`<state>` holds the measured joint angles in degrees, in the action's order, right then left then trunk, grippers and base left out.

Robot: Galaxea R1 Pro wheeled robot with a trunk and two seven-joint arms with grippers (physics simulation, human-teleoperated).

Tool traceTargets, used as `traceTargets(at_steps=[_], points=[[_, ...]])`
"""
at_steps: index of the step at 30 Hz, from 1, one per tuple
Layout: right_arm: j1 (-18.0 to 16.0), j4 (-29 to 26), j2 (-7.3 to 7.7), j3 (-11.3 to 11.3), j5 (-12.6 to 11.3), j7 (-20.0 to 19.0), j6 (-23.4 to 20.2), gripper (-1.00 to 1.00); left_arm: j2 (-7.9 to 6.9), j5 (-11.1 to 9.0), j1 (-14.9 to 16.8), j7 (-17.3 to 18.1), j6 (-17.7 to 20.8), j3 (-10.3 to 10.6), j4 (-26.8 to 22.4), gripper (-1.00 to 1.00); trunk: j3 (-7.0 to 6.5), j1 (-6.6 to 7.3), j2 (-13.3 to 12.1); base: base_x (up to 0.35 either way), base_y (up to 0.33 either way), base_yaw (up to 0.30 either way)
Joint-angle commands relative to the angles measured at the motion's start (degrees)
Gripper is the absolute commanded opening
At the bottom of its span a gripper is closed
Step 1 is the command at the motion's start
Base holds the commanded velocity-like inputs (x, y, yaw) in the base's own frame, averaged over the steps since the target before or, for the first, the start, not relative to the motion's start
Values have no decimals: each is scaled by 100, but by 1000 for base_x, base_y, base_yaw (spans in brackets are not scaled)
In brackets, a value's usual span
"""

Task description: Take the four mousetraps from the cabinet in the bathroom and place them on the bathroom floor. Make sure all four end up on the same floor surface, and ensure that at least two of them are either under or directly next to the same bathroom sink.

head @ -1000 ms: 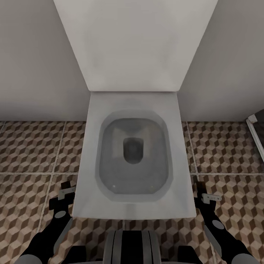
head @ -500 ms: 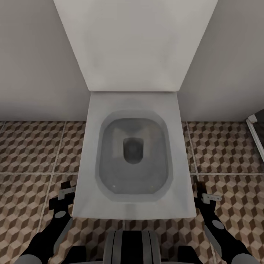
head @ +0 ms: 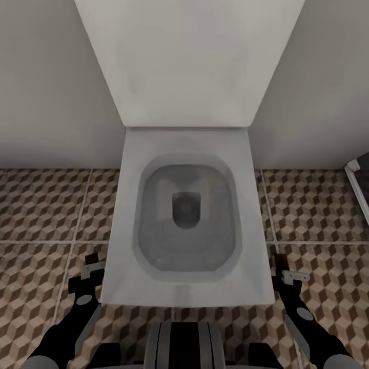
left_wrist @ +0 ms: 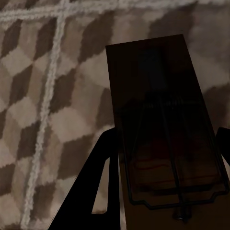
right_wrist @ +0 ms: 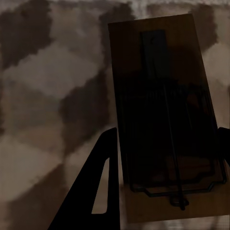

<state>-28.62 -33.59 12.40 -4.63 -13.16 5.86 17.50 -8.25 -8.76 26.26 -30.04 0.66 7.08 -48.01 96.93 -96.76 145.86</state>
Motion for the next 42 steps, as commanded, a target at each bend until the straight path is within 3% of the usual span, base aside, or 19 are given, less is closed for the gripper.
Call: traceTargets(at_steps=[1, 3, 42], points=[[-3, 2, 8, -47, -64, 21, 26, -100, -10, -46, 2, -63, 13, 39, -7, -100, 26, -1, 3, 0, 0, 0], [-3, 2, 8, -47, -64, 21, 26, -100, -10, -46, 2, -63, 13, 39, -7, -100, 70, -7, 5, 0, 0, 0], [-3, 2, 8, -29, -64, 27, 34, -100, -40, -46, 2, -63, 13, 39, -7, -100, 70, -7, 5, 0, 0, 0]])
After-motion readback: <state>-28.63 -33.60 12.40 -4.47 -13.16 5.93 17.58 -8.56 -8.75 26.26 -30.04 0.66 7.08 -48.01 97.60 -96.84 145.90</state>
